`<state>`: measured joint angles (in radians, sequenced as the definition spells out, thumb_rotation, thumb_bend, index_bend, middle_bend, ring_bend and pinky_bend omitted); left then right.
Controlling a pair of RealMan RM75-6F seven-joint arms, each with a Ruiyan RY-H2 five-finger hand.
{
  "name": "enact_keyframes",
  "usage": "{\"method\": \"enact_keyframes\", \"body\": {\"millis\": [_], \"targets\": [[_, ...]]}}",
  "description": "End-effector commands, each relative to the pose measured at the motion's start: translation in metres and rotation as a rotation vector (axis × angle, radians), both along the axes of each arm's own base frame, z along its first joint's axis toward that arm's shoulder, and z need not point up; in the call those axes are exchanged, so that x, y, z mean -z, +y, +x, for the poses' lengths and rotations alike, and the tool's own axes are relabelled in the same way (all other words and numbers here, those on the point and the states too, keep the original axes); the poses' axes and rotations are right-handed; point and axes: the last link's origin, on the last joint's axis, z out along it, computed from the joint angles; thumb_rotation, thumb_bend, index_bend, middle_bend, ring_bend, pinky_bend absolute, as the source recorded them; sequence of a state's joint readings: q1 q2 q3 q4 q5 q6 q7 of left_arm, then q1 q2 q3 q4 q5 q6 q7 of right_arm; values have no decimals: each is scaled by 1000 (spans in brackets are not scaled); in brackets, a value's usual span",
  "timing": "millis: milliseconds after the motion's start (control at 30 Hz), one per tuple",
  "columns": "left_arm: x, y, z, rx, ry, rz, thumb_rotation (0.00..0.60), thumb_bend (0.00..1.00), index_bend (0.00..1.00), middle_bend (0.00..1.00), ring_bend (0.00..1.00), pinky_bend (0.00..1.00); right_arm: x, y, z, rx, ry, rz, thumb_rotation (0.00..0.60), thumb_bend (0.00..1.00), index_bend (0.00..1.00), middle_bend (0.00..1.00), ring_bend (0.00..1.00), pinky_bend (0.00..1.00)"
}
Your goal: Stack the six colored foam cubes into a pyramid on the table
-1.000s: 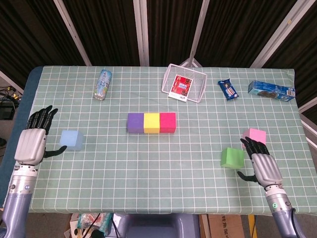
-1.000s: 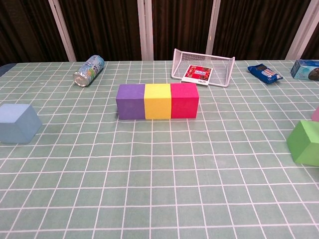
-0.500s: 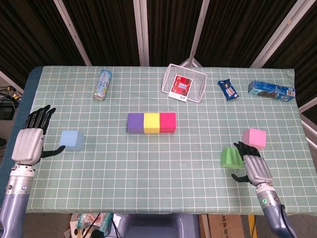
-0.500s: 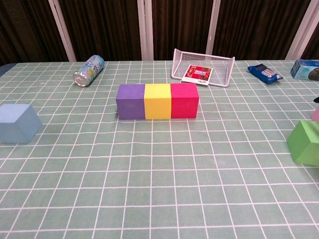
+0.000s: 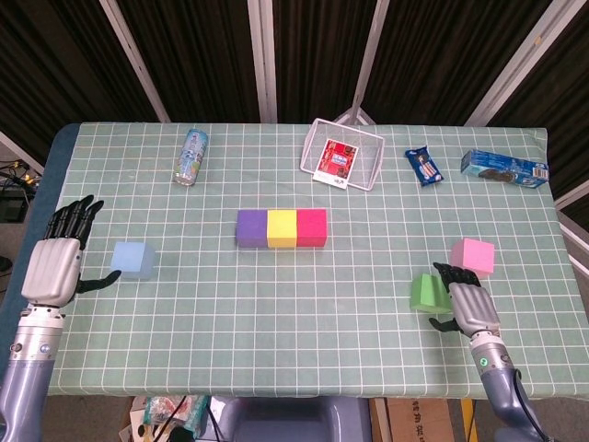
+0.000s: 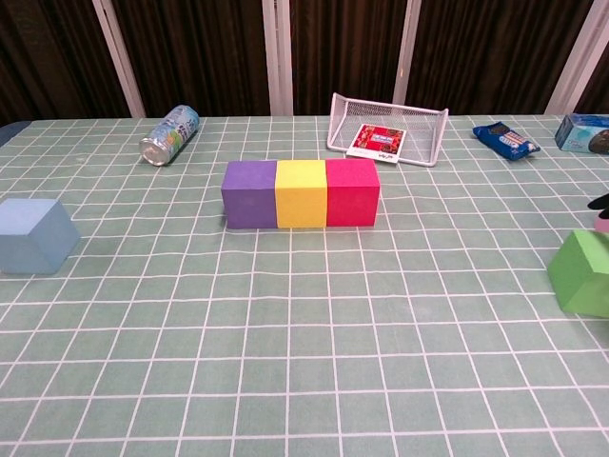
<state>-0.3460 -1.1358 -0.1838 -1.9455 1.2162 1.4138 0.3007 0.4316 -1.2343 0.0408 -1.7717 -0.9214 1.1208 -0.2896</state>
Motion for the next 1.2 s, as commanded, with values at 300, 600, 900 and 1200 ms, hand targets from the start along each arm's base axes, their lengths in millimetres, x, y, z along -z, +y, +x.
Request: {"method": "enact_keyframes", "body": {"millis": [300, 600, 900, 1200], "targets": [[-1, 0, 1, 5, 2, 5, 600, 6, 0, 0, 0, 13, 6, -6, -6, -13, 19, 11, 600, 243, 116, 218, 172, 0], [0, -1, 3, 12, 6, 5, 600, 7, 0, 0, 0, 13, 6, -11, -13, -13, 34, -2, 600, 243, 184, 327, 298, 0], [-1, -2, 3, 14, 0, 5, 600, 7, 0, 0, 0, 13, 6, -11, -12, -25, 27, -8, 600, 260, 215, 385, 370, 0], [-3, -2, 4, 16, -5, 3, 600, 6, 0, 0, 0, 13, 1, -8, 3, -62, -8, -24, 600, 268, 217, 385, 370, 0]]}}
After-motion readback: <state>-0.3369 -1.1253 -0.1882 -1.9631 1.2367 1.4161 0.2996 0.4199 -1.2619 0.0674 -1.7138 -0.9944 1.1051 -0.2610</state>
